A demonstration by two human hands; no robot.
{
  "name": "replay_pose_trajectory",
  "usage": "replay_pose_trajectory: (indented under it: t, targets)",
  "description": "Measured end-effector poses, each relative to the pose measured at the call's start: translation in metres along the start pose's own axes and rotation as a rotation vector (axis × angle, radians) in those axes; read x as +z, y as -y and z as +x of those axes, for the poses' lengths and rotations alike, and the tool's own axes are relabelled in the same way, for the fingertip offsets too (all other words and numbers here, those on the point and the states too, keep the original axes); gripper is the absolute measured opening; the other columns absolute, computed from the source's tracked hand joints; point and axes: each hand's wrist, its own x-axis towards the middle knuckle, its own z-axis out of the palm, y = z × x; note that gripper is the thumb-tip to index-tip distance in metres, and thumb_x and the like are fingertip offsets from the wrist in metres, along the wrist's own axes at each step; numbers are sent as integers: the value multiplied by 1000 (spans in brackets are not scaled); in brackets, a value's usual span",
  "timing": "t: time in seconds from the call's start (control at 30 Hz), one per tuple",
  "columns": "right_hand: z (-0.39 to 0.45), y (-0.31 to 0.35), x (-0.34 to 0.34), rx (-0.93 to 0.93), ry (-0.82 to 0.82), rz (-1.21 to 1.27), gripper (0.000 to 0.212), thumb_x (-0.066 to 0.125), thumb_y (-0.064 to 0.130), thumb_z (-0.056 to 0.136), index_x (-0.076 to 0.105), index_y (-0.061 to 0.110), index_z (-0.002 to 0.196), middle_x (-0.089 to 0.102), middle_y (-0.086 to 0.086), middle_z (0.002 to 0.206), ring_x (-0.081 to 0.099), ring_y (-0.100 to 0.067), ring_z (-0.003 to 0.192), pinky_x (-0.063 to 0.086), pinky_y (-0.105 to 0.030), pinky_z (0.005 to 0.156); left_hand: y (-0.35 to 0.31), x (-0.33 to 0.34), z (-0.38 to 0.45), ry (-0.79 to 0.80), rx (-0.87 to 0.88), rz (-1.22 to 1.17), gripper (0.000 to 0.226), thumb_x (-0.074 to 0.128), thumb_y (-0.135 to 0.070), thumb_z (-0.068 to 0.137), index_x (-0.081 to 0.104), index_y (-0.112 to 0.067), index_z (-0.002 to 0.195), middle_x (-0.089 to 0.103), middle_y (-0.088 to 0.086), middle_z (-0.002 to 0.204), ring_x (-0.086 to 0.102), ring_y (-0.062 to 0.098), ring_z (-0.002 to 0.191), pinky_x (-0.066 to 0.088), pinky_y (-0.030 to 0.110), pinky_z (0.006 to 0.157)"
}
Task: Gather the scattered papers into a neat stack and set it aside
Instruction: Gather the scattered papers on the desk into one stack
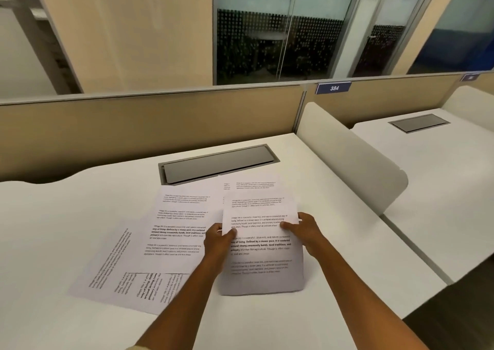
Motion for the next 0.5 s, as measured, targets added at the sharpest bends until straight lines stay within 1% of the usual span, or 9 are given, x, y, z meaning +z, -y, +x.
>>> replay_pose_trajectory:
  t: [0.07, 0.13, 0.23, 0.33, 0.4, 0.47, 0.5]
  targets:
    - [16, -4, -2, 32, -32, -44, 34, 80, 18, 76, 68, 10, 107, 73, -9, 109, 70, -28, 96, 58, -42, 88, -2, 11, 8, -37, 31, 73, 22, 70, -21, 85, 64, -11, 104, 72, 6, 103, 68, 23, 91, 56, 37, 82]
    - [27, -3, -3, 35, -65, -89, 31, 78, 18, 79, 65, 10, 106, 71, -9, 109, 68, -27, 99, 56, -36, 85, -6, 21, 13, -54, 50, 115, 22, 68, -19, 87, 61, -12, 107, 70, 6, 106, 66, 23, 94, 52, 33, 78]
    - [50, -1, -5, 30, -89, -179, 32, 77, 21, 80, 62, 12, 107, 69, -8, 111, 66, -28, 106, 53, -36, 91, -14, 39, 22, -58, 46, 148, 28, 66, -19, 88, 56, -14, 114, 66, 6, 113, 63, 24, 99, 49, 31, 79]
    - [74, 1, -9, 48, -93, -249, 42, 77, 28, 77, 63, 10, 113, 68, -8, 115, 65, -28, 106, 54, -40, 93, -22, 53, 34, -58, 44, 186, 37, 65, -19, 89, 50, -13, 122, 60, 5, 122, 57, 21, 102, 47, 31, 83]
    - [92, 0, -12, 80, -73, -275, 51, 77, 37, 73, 62, 12, 115, 65, -9, 118, 65, -28, 106, 54, -42, 93, -29, 62, 44, -77, 22, 209, 46, 65, -20, 89, 46, -11, 130, 56, 8, 129, 56, 24, 110, 49, 34, 89]
    - [114, -8, -14, 100, -42, -307, 65, 75, 47, 66, 59, 15, 120, 62, -10, 123, 63, -28, 108, 54, -43, 94, -34, 67, 53, -88, -9, 221, 57, 65, -22, 90, 39, -12, 139, 52, 9, 137, 54, 28, 121, 48, 39, 97]
    - [126, -12, -14, 111, -28, -328, 71, 73, 52, 64, 57, 15, 123, 60, -10, 124, 62, -29, 110, 53, -44, 96, -37, 71, 57, -93, -18, 224, 59, 65, -23, 90, 37, -12, 141, 51, 8, 138, 53, 29, 123, 48, 40, 100]
